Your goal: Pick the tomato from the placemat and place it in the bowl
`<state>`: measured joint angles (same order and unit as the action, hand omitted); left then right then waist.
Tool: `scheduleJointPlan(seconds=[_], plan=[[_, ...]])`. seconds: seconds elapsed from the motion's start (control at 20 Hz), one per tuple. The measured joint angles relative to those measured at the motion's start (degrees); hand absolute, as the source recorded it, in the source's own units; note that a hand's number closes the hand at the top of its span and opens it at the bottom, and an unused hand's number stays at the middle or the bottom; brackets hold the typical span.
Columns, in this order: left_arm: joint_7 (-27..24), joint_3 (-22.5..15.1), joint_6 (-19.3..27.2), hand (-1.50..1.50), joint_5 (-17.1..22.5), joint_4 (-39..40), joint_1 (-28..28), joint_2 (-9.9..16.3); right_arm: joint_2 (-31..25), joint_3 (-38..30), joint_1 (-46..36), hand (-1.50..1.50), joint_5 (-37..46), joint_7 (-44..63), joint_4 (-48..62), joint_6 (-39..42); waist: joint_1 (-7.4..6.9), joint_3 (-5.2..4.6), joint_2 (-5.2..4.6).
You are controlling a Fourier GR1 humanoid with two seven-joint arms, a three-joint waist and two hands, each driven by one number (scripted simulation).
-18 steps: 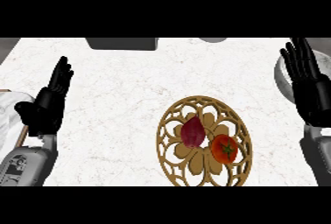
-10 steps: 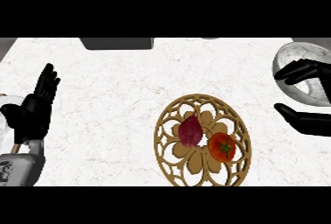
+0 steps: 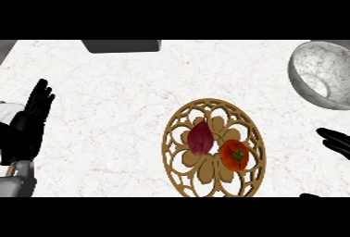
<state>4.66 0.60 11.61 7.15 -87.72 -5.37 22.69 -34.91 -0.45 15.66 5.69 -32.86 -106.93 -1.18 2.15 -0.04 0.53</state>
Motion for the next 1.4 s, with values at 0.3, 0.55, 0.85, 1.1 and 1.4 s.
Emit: scheduleJointPlan(seconds=[0.3, 0.55, 0.85, 1.1, 1.4], plan=[[3.00, 0.77, -1.56, 0.00, -0.68, -1.08, -2.32, -0.20, 0.76, -4.90, 8.16, -1.50, 0.67, 2.48, -8.29, 2.05, -1.14, 0.04, -0.32], [2.30, 0.77, -2.02, 0.00, -1.73, -0.57, -2.50, -1.54, -1.69, -8.32, 4.78, -1.50, -0.72, 13.69, -16.29, 5.95, -1.77, 0.00, -0.45], [1.76, 0.72, -2.83, 0.00, -2.16, 0.13, -2.91, -2.24, -9.25, -8.25, -3.10, -1.50, -0.11, 28.64, -20.74, 12.36, -2.51, -0.09, -0.62], [1.85, 1.19, -3.54, 0.00, -2.25, 0.97, -4.18, -2.13, -14.47, -3.03, -10.82, -1.50, 2.00, 39.62, -20.64, 17.95, -3.22, -0.08, -0.76], [1.14, 0.89, -3.60, 0.00, -3.24, 1.74, -4.42, -3.25, -13.92, 8.10, -20.96, -1.50, 4.99, 48.43, -16.44, 24.30, -3.56, -0.05, -0.80]])
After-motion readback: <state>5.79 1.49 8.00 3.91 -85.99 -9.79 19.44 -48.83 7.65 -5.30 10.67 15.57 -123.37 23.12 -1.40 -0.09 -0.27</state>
